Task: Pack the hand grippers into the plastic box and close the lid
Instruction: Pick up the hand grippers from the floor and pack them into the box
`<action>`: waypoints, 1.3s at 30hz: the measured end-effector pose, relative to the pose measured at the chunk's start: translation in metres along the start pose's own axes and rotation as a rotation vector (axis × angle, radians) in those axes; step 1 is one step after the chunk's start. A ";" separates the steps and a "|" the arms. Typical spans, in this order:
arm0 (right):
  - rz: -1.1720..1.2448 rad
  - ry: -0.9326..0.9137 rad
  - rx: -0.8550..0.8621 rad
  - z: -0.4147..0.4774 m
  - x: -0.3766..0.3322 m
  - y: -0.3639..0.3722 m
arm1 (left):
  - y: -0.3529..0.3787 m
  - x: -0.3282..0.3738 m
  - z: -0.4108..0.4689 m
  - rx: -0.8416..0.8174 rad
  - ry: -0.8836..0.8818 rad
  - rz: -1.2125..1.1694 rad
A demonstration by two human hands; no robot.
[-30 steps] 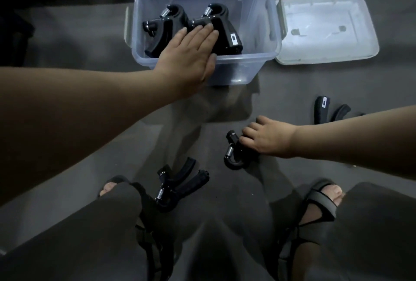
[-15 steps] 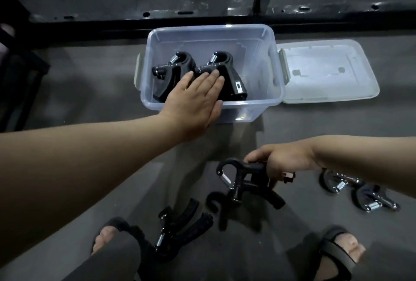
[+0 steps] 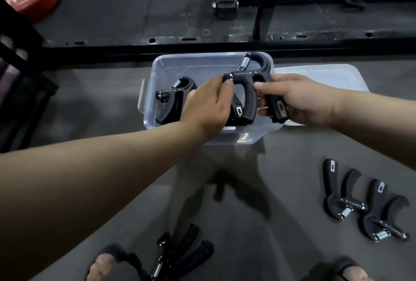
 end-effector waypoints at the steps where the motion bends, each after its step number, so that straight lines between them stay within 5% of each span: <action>1: -0.010 -0.002 0.020 0.003 0.001 0.001 | 0.003 0.001 0.003 -0.015 -0.110 -0.089; 3: -0.062 -0.018 0.028 0.004 -0.002 0.006 | 0.006 0.003 0.009 0.006 -0.237 -0.214; 9: -0.464 -0.003 0.068 0.011 -0.020 0.008 | -0.001 0.012 0.023 -0.088 -0.071 -0.233; 13: -0.331 0.175 0.077 0.022 -0.013 0.009 | 0.002 -0.009 0.031 -0.225 0.118 0.252; 18: -0.210 0.266 0.209 0.044 0.003 0.017 | 0.011 -0.039 0.023 -0.313 0.220 0.500; 26: -0.098 0.487 0.280 0.080 0.042 0.023 | 0.012 -0.049 0.018 -0.307 0.250 0.493; 39: -0.514 0.378 0.092 0.084 0.061 0.031 | 0.013 -0.049 0.016 -0.321 0.257 0.536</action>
Point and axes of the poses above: each hand's wrist, its own z-axis towards the middle knuckle, its own y-axis out of the palm, x = y × z, the point moved 3 cm from there along z, towards the middle knuckle, and after that the axes turned 5 degrees about x, right-handed, at the moved point
